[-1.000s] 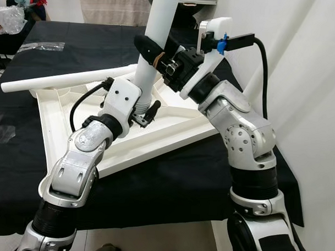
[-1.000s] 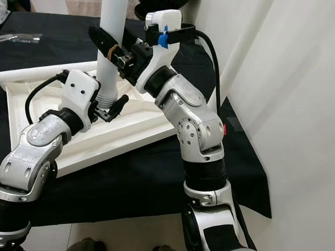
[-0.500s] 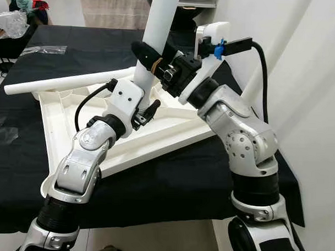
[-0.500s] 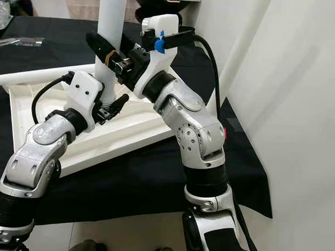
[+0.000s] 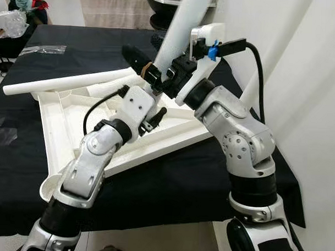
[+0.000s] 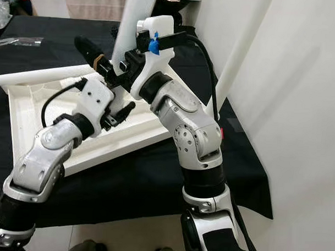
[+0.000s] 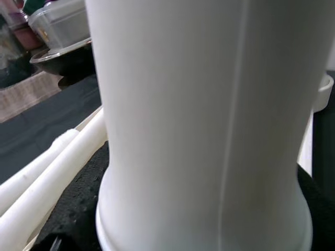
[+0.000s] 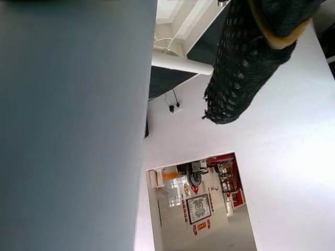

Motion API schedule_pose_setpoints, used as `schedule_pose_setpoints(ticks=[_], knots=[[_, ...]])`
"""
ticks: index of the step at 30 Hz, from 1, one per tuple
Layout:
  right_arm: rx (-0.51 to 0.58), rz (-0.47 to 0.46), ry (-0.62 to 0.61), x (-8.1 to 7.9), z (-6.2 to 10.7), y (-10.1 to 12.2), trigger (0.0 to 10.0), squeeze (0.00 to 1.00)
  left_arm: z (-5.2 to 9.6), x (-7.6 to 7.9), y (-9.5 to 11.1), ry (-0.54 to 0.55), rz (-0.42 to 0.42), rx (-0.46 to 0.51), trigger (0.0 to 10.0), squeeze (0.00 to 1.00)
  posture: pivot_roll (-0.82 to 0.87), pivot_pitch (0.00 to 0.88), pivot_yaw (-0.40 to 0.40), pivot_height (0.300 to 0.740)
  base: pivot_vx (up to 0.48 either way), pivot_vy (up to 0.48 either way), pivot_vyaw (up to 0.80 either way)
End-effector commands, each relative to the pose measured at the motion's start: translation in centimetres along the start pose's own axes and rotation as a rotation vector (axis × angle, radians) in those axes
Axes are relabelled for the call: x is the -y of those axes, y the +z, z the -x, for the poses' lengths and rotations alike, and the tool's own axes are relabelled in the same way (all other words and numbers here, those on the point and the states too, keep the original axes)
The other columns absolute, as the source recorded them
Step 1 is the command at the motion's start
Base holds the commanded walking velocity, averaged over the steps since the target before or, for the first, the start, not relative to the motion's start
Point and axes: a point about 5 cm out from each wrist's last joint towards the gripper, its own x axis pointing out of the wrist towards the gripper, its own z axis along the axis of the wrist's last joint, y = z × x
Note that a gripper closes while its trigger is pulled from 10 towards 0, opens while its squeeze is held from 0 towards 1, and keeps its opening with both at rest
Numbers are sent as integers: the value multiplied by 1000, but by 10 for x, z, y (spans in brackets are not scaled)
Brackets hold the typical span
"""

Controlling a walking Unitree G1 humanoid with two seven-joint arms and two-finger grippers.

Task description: Building children table

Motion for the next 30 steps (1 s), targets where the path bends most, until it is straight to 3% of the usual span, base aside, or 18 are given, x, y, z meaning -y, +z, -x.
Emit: schedule_pose_setpoints(ticks=[1, 8, 20, 21, 22, 23, 30], knots=[[-10, -2, 1, -3, -1, -3, 10000, 0, 2, 6, 3, -28, -22, 24, 10000, 0, 8, 63, -60, 740, 0, 0, 0], [8, 12, -33, 0, -5, 1, 10000, 0, 2, 18, 3, -58, -42, 35, 10000, 0, 7, 61, -61, 740, 0, 0, 0], [1, -5, -31, -2, -6, -1, 10000, 0, 2, 24, 5, -86, -61, 48, 10000, 0, 2, 73, -62, 740, 0, 0, 0], [-2, -10, -26, -3, -6, -2, 3294, 0, 2, 24, 5, -85, -62, 49, 10000, 0, 2, 71, -63, 740, 0, 0, 0], [-2, -10, -26, -3, -6, -2, 3294, 0, 2, 24, 5, -85, -62, 49, 10000, 0, 2, 71, -63, 740, 0, 0, 0], [1, -13, -22, -3, -6, -1, 0, 0, 2, 24, 5, -84, -64, 51, 10000, 0, 1, 72, -63, 740, 0, 0, 0], [2, -23, -13, -5, -5, -2, 0, 0, 2, 22, 4, -71, -68, 50, 10000, 0, -2, 73, -62, 740, 0, 0, 0]])
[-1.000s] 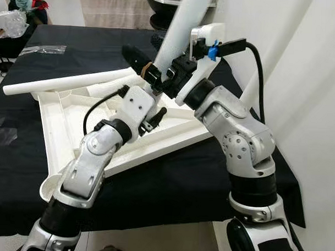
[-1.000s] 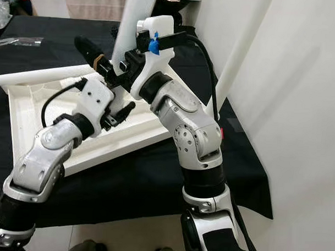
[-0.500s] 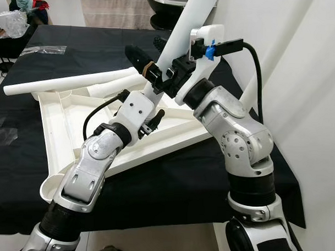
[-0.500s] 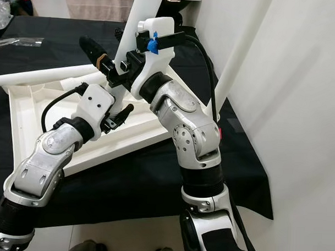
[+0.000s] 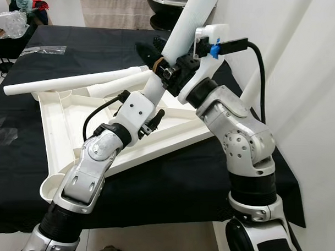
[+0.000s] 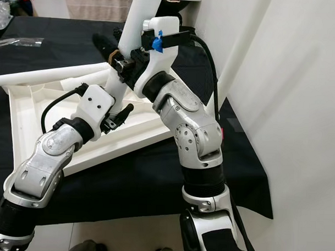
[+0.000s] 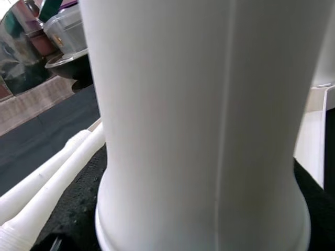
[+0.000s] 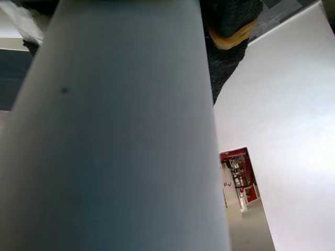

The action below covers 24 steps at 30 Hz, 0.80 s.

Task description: Building children table

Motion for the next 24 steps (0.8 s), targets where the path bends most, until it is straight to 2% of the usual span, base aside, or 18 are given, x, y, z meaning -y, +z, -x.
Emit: schedule_pose_setpoints(ticks=[1, 11, 13, 14, 17, 24], knots=[[-2, 1, 32, -6, -2, 0, 0, 0, 0, 15, 7, -72, -30, 41, 10000, 0, -1, 72, -63, 740, 0, 0, 0], [7, -12, 21, -6, -4, 1, 0, 0, 0, 13, 3, -70, -13, 30, 10000, 0, -2, 73, -65, 740, 0, 0, 0], [12, -15, 17, -6, -4, 2, 0, 0, 1, 12, 1, -65, -8, 14, 10000, 35, -2, 73, -65, 740, 0, 0, 0], [14, -16, 14, -5, -5, 3, 0, 0, 1, 10, 1, -56, -1, 19, 10000, 1000, 0, 71, -65, 740, 0, 0, 0], [20, -3, 13, -5, -6, 4, 0, 0, 1, 7, 3, -34, -4, 36, 10000, 1000, -2, 73, -63, 740, 0, 0, 0], [29, 43, -43, 11, -6, 8, 0, 0, 4, 0, 4, 18, -75, 44, 10000, 1000, 2, 73, -64, 740, 0, 0, 0]])
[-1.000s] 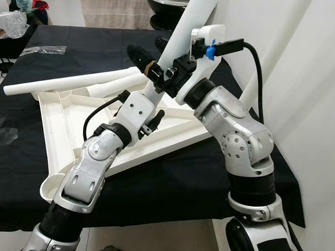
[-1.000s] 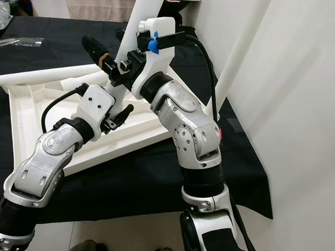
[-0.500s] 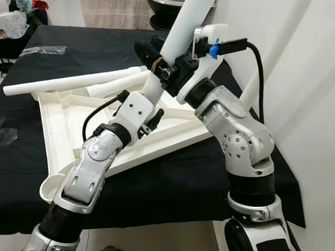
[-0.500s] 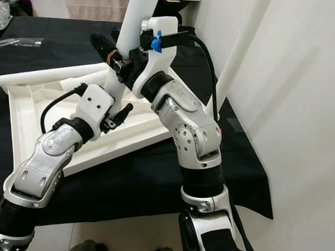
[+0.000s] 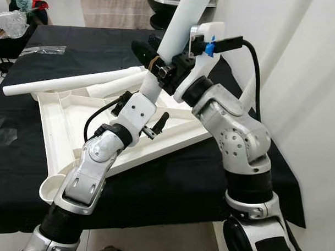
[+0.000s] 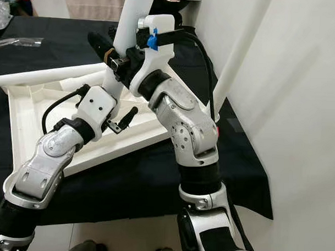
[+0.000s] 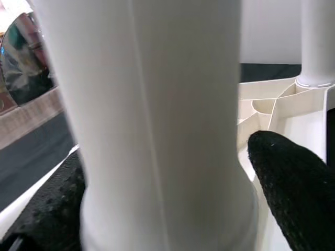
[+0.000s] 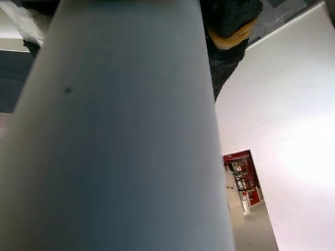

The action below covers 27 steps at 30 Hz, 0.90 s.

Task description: Building children table

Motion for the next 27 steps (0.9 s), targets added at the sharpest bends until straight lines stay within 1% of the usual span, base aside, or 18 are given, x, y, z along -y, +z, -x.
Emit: schedule_pose_setpoints(ticks=[1, 2, 3, 5, 7, 8, 9, 10, 11, 12, 13, 17, 19, 20, 22, 23, 24, 27], knots=[[41, 28, -10, 2, -1, 9, 0, 0, 2, 2, 3, -10, -27, 18, 10000, 1000, 2, 73, -64, 740, 0, 0, 0], [45, 43, -24, 5, -1, 11, 0, 0, 3, 1, 2, -2, -53, 12, 10000, 129, 2, 73, -64, 740, 0, 0, 0], [46, 57, -42, 9, -1, 12, 0, 0, 5, -2, 1, 12, -64, 4, 10000, 0, 2, 73, -64, 740, 0, 0, 0], [49, 71, -60, 12, -1, 13, 0, 0, 6, -5, -1, 32, -74, -6, 10000, 0, 2, 73, -64, 740, 0, 0, 0], [51, 116, -177, 28, 0, 14, 0, 0, 9, -13, -1, 99, -84, -12, 10000, 0, 6, 71, -66, 740, 0, 0, 0], [51, 116, -177, 28, 0, 14, 0, 0, 9, -13, -1, 99, -84, -12, 10000, 0, 6, 71, -66, 740, 0, 0, 0], [54, 130, -225, 34, 1, 14, 0, 0, 10, -16, 0, 127, -84, -11, 10000, 0, 6, 71, -66, 740, 0, 0, 0], [63, 146, -281, 41, 3, 15, 471, 0, 11, -19, 1, 154, -91, -5, 10000, 0, 7, 73, -68, 740, 0, 0, 0], [63, 146, -281, 41, 3, 15, 471, 0, 11, -19, 1, 154, -91, -5, 10000, 0, 7, 73, -68, 740, 0, 0, 0], [68, 153, -330, 49, 5, 17, 4980, 0, 13, -21, 3, 181, -86, 3, 10000, 0, 8, 74, -67, 740, 0, 0, 0], [78, 168, -339, 51, 6, 18, 10000, 0, 17, -23, 5, 214, -48, 12, 10000, 0, 6, 73, -70, 740, 0, 0, 0], [79, 205, -338, 52, 9, 18, 10000, 0, 26, -25, 4, 254, 11, 7, 10000, 0, -2, 75, -63, 740, 0, 0, 0], [58, 213, -336, 51, 15, 10, 10000, 0, 39, -21, -2, 262, 58, -20, 10000, 0, 10, 75, -72, 740, 0, 0, 0], [58, 213, -336, 51, 15, 10, 10000, 0, 39, -21, -2, 262, 58, -20, 10000, 0, 10, 75, -72, 740, 0, 0, 0], [48, 196, -346, 48, 22, 0, 10000, 0, 50, -15, -7, 312, 151, -49, 10000, 0, 12, 75, -73, 740, 0, 0, 0], [48, 196, -346, 48, 22, 0, 10000, 0, 50, -15, -7, 312, 151, -49, 10000, 0, 12, 75, -73, 740, 0, 0, 0], [46, 190, -342, 45, 23, -3, 10000, 0, 54, -11, -8, 340, 194, -55, 10000, 0, 11, 76, -74, 740, 0, 0, -788], [46, 189, -340, 43, 24, -6, 10000, 0, 56, -9, -8, 358, 221, -58, 10000, 0, 11, 76, -74, 740, 0, 0, -788]])
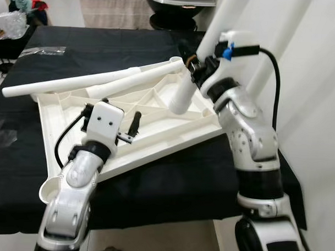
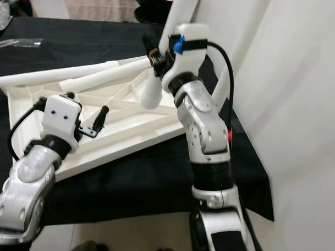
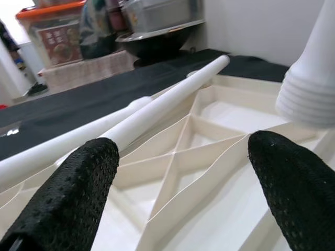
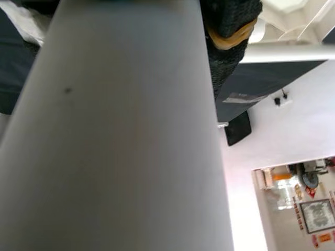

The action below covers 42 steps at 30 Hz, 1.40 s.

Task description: Building children table

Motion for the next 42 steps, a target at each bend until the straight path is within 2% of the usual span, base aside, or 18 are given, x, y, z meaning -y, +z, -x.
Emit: schedule_pose_setpoints(ticks=[1, 10, 14, 23, 32, 42], knots=[[38, 12, -7, -2, 4, 6, 10000, 0, 6, 3, 2, 29, 51, -6, 10000, 0, 12, 79, -73, 740, 0, 0, 0], [45, 27, 2, -6, 4, 3, 10000, 0, 9, 1, 2, 64, 81, -27, 10000, 0, 12, 77, -82, 740, 0, 0, 0], [50, 70, -7, -4, 5, 3, 10000, 0, 9, 1, 5, 83, 95, -23, 10000, 0, 14, 80, -85, 740, 0, 0, 800], [34, 53, -20, -2, 4, 3, 10000, 0, 7, 1, 8, 119, 126, -31, 10000, 0, 10, 79, -83, 740, 0, 0, 622], [20, 51, -78, 6, 2, 2, 10000, 0, 7, -1, 7, 117, 128, -45, 10000, 0, 13, 80, -81, 740, 0, 440, 0], [13, 6, -88, 5, 2, -1, 10000, 0, 7, 0, 7, 108, 126, -57, 10000, 0, 14, 82, -84, 740, 0, 475, 0]])
